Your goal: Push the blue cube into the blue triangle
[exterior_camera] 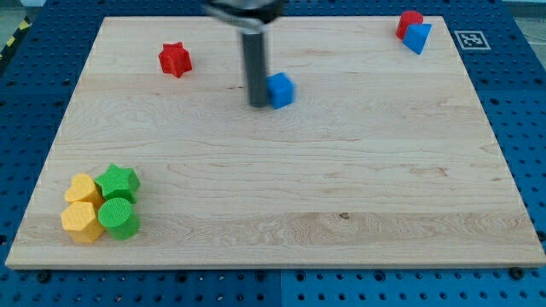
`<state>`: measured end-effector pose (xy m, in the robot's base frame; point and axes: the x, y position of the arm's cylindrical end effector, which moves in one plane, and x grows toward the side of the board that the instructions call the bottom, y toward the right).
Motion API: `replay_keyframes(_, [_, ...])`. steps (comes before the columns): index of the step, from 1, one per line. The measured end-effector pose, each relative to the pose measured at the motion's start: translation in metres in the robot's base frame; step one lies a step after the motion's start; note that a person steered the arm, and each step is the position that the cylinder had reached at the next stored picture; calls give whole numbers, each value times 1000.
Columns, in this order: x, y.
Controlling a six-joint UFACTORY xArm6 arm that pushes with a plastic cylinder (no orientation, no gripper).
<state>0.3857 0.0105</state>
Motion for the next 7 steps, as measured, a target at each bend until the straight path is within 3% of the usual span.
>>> replay_keyframes(1, [-13, 37])
replay_keyframes(2, [0, 31])
replay_keyframes(3, [-8, 70])
replay_keyframes(4, [-48, 137])
replay_keyframes(5, [-52, 164])
replay_keyframes(6, [-3, 134])
replay_keyframes(7, [4, 78])
